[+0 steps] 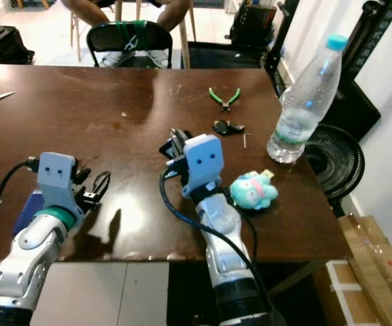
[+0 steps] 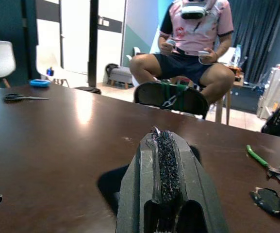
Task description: Hang keys on a hook
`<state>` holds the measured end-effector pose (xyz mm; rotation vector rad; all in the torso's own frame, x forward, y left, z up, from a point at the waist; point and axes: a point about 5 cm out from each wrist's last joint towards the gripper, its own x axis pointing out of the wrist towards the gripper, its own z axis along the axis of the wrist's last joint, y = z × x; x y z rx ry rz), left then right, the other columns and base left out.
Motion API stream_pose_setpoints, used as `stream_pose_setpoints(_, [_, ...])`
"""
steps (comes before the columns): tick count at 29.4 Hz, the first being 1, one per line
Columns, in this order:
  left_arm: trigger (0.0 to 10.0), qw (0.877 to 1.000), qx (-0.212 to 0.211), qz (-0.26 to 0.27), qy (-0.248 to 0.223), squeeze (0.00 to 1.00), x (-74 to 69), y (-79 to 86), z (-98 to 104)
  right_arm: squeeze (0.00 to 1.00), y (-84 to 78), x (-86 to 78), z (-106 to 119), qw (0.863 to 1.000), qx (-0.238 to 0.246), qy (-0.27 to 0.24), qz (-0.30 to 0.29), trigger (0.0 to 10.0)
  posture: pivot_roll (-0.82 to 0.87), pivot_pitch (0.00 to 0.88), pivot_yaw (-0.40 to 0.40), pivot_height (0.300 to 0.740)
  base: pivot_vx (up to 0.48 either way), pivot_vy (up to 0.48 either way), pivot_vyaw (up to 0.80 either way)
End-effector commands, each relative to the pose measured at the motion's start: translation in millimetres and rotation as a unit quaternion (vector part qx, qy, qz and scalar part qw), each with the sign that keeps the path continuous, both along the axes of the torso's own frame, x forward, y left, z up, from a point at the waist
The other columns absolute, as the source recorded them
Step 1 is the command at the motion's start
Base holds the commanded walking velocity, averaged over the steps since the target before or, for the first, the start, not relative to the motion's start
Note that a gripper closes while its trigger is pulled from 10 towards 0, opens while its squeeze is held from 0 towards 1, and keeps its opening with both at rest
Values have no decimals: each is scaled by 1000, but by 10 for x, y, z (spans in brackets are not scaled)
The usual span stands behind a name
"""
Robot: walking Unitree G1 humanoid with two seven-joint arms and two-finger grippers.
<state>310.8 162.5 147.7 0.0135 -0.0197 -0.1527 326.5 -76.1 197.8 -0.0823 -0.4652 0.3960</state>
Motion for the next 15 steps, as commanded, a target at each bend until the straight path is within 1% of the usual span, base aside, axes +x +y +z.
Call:
stream_pose_setpoints(1, [10000, 1000, 4, 7, 5, 0, -28, 31, -51, 0, 17, 2, -24, 1000, 0, 4, 2, 10000, -4, 55, 83, 740, -368, 0, 0])
stream_pose_setpoints(15, [10000, 1000, 3, 9, 4, 0, -21, 34, -52, 0, 69, -6, -36, 1000, -10, 2, 12, 10000, -4, 55, 81, 740, -362, 0, 0])
